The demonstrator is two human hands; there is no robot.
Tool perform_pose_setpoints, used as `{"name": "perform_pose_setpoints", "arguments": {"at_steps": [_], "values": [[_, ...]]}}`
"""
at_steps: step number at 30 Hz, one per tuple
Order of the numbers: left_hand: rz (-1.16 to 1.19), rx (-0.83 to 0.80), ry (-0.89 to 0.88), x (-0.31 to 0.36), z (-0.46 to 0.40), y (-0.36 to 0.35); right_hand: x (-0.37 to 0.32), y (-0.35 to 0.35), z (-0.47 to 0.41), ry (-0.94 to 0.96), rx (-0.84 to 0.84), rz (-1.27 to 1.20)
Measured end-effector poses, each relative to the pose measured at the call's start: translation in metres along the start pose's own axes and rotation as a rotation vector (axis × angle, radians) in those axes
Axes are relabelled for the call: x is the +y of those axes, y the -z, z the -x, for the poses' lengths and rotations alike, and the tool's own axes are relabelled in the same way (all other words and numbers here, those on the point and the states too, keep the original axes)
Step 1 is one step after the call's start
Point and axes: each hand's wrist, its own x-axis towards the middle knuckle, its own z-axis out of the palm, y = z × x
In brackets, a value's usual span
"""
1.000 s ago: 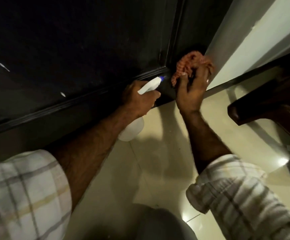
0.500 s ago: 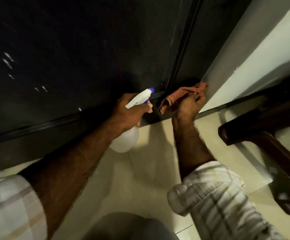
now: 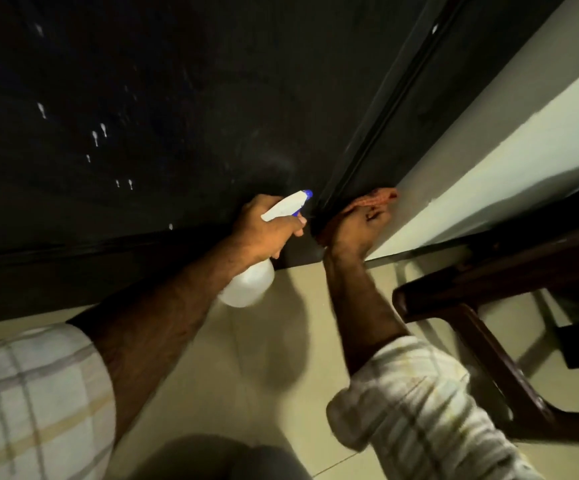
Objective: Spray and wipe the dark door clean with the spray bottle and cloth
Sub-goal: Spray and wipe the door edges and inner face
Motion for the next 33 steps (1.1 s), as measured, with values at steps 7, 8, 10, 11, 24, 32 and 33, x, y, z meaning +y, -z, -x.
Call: {"name": "perform_pose_setpoints", "arguments": {"at_steps": [7, 8, 10, 11, 24, 32, 33], "values": [[-0.075, -0.023, -0.021, 0.036, 0.011, 0.012, -0.039, 0.029, -0.013, 0.079, -0.081, 0.082], [-0.077, -0.014, -0.029, 0.041, 0.013, 0.013, -0.051, 0.029, -0.018, 0.042, -0.036, 0.055], [-0.084, -0.011, -0.032, 0.052, 0.016, 0.011, -0.066, 0.021, -0.008, 0.028, -0.036, 0.039], [-0.087, -0.011, -0.029, 0.055, 0.017, 0.011, -0.068, 0.013, 0.008, 0.070, -0.079, 0.073], [-0.039, -0.026, -0.089, 0.098, 0.027, 0.007, -0.089, -0.008, 0.006, 0.402, 0.017, 0.069], [-0.174, -0.035, -0.126, 0.125, 0.047, 0.010, -0.134, 0.004, -0.020, 0.337, 0.098, -0.031], [-0.186, -0.022, -0.126, 0.128, 0.049, 0.010, -0.139, -0.002, -0.017, 0.280, 0.158, -0.055]]}}
